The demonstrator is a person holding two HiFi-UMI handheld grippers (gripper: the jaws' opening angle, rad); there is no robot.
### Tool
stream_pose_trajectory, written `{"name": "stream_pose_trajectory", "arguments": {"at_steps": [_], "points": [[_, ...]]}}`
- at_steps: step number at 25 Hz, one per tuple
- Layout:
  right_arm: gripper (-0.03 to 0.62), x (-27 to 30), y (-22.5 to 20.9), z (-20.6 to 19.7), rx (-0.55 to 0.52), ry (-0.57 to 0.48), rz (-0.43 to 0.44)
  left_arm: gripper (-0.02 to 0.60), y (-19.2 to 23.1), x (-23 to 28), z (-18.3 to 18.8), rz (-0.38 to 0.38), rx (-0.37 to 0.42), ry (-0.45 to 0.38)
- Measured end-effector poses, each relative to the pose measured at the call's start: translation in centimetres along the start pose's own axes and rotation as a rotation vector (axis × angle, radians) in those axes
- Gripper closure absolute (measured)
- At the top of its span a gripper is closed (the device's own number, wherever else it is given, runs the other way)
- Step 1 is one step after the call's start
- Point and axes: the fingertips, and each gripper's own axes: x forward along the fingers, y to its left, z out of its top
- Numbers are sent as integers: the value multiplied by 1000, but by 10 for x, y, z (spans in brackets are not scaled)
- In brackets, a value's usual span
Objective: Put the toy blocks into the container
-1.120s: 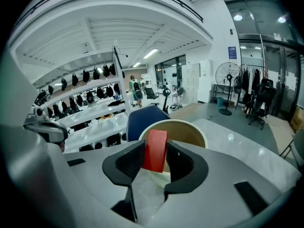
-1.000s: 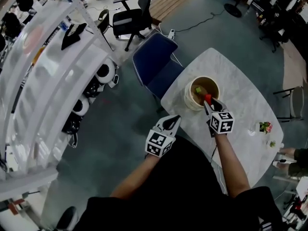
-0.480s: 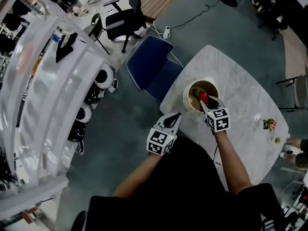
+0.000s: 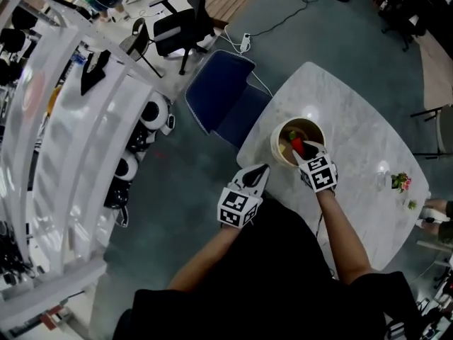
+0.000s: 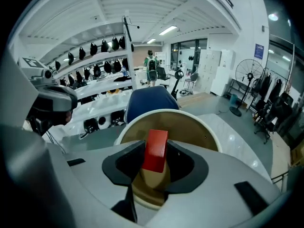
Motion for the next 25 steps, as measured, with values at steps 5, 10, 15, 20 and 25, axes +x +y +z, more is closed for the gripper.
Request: {"name": "stream_pose_trajectory", "arguments": {"at_steps": [5, 10, 15, 20, 25], "points": [[462, 12, -1, -1, -64, 94, 60, 575, 2, 8, -1, -8, 0, 0], [462, 26, 8, -18, -225, 299, 169, 575, -2, 16, 0, -18, -9, 4], [462, 44, 7, -31, -417, 451, 209, 575, 0, 20, 1, -15, -19, 3], [462, 65, 2, -51, -509, 564, 245, 575, 10, 20, -2, 1, -35, 16], [462, 78, -4, -68, -566, 665, 276, 575, 24, 20, 0, 18, -47, 19]]}}
